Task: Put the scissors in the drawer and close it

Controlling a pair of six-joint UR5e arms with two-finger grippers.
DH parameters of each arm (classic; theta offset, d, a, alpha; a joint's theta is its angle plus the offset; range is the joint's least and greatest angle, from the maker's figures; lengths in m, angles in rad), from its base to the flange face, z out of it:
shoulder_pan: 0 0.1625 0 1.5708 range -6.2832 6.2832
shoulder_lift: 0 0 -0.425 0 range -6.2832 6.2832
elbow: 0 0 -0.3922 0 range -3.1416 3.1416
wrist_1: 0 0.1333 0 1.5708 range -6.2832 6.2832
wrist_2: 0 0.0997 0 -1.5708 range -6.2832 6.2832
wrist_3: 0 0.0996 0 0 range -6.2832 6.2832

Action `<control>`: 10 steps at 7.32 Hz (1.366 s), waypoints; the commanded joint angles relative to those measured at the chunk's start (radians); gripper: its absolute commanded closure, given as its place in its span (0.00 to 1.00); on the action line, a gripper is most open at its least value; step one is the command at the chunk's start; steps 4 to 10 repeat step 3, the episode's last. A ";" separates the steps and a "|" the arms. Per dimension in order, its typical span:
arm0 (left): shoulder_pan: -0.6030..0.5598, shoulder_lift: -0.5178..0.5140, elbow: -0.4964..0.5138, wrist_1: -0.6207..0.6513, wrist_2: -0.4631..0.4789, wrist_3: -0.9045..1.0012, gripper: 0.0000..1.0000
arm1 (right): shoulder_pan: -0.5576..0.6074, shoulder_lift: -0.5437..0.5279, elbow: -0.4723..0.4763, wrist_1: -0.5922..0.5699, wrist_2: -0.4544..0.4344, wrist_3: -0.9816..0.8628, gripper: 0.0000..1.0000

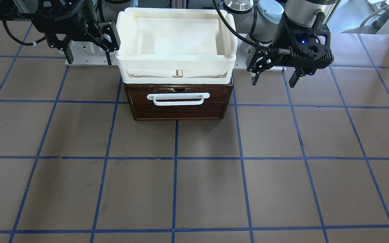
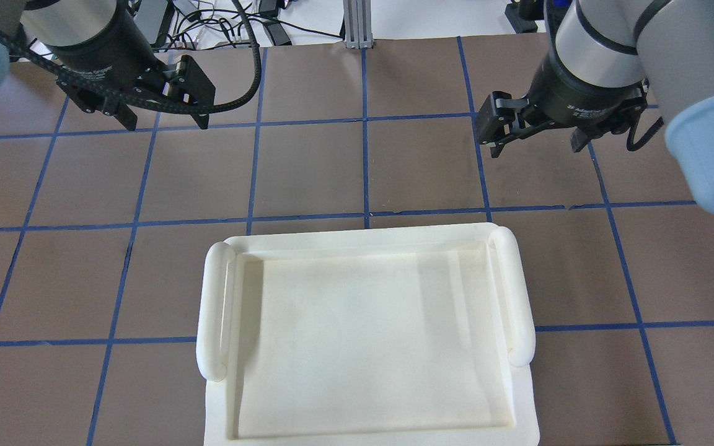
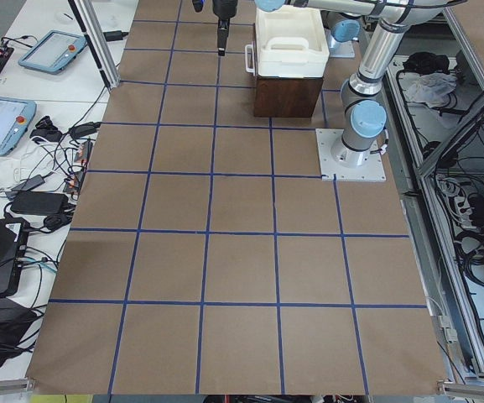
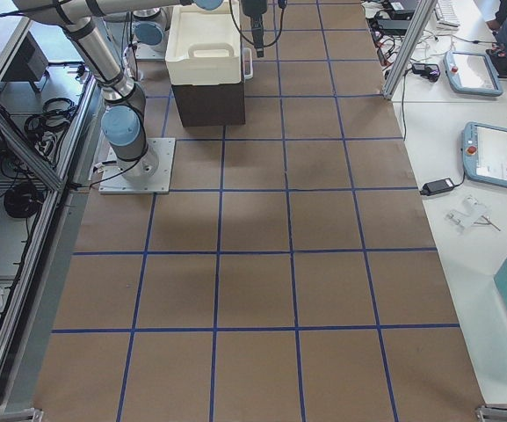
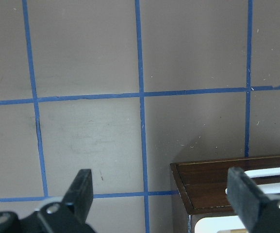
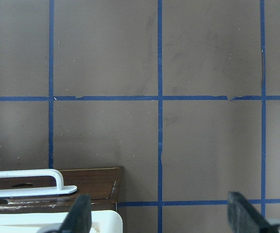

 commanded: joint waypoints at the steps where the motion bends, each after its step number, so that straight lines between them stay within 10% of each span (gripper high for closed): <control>1: 0.000 0.004 -0.003 -0.002 0.001 0.000 0.00 | 0.000 0.000 0.000 0.000 0.001 0.000 0.00; 10: -0.002 0.000 -0.003 0.001 0.001 0.000 0.00 | 0.000 0.000 0.000 0.000 0.002 0.001 0.00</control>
